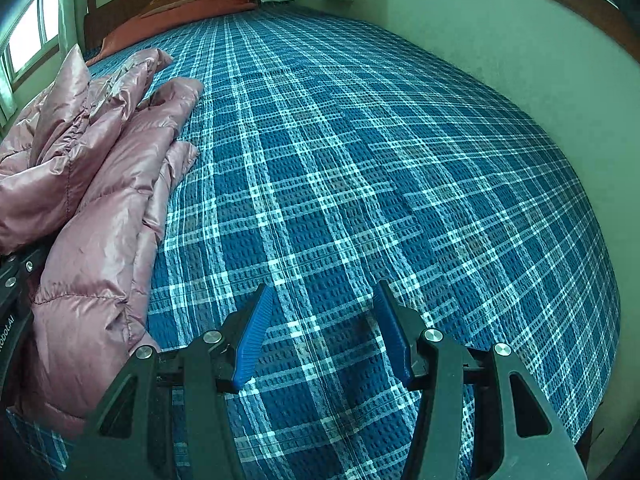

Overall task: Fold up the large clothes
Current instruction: 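Open the left gripper and release the folded jacket edge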

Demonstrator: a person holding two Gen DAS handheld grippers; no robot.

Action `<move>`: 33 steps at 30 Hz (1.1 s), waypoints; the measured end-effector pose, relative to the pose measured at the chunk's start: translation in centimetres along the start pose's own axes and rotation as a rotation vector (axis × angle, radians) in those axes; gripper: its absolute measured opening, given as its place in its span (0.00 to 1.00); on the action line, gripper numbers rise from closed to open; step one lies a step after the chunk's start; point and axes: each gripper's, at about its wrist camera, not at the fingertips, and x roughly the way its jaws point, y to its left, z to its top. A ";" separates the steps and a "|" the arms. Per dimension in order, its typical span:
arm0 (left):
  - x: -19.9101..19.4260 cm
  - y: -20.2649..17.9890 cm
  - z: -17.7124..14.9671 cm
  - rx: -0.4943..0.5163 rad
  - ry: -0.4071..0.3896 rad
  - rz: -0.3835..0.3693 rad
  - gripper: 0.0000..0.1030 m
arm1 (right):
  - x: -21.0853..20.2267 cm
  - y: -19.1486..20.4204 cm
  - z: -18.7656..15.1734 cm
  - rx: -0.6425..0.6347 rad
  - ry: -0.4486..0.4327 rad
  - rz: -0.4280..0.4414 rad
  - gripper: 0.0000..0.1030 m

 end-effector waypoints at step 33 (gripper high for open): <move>-12.7 16.1 -6.0 -0.458 -0.172 -0.238 0.60 | -8.6 0.9 -2.1 0.021 -0.109 0.052 0.53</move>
